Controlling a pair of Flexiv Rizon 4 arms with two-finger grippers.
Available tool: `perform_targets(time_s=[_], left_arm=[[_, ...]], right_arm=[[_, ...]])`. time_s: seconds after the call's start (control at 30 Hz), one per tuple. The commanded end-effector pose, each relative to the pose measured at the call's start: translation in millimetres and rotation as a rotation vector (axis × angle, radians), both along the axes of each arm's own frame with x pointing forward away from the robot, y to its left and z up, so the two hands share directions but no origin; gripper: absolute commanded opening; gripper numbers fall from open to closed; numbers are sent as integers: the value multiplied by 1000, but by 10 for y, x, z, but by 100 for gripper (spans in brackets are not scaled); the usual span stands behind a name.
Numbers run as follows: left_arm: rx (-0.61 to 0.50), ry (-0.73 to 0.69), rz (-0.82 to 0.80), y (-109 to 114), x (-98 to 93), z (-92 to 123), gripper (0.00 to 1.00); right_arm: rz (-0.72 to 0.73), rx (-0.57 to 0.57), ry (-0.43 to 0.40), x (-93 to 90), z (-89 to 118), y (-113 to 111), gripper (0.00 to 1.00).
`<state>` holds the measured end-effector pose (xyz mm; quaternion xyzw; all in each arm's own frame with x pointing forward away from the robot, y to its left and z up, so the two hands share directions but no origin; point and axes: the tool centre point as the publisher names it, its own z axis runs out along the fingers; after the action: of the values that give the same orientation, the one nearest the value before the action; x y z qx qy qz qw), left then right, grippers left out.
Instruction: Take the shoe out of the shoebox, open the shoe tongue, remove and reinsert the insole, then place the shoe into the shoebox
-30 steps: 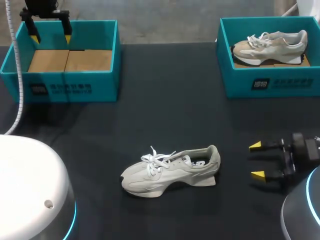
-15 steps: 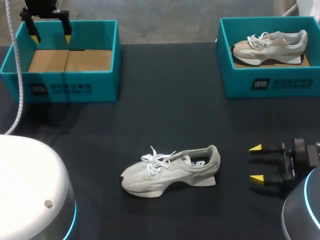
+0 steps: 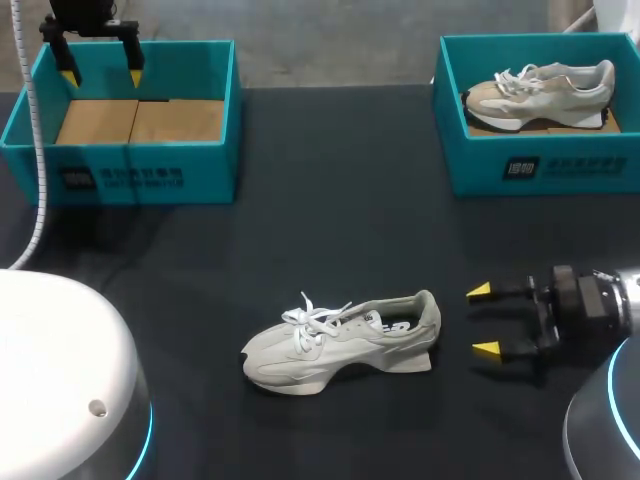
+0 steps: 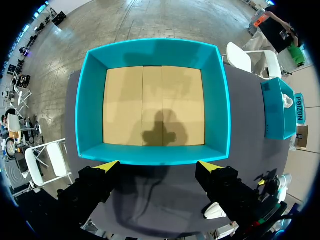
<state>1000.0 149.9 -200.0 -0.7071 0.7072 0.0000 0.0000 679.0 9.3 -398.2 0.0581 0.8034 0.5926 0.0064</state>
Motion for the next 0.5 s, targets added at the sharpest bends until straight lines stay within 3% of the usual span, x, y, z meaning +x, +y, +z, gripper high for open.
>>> perform_targets(time_s=[0.03, 0.5], left_arm=[[0, 0, 0, 0, 0, 0, 100], [0, 0, 0, 0, 0, 0, 100]], right_arm=[[43, 4, 13, 109, -66, 114, 100], [113, 11, 10, 90, -92, 394, 100]])
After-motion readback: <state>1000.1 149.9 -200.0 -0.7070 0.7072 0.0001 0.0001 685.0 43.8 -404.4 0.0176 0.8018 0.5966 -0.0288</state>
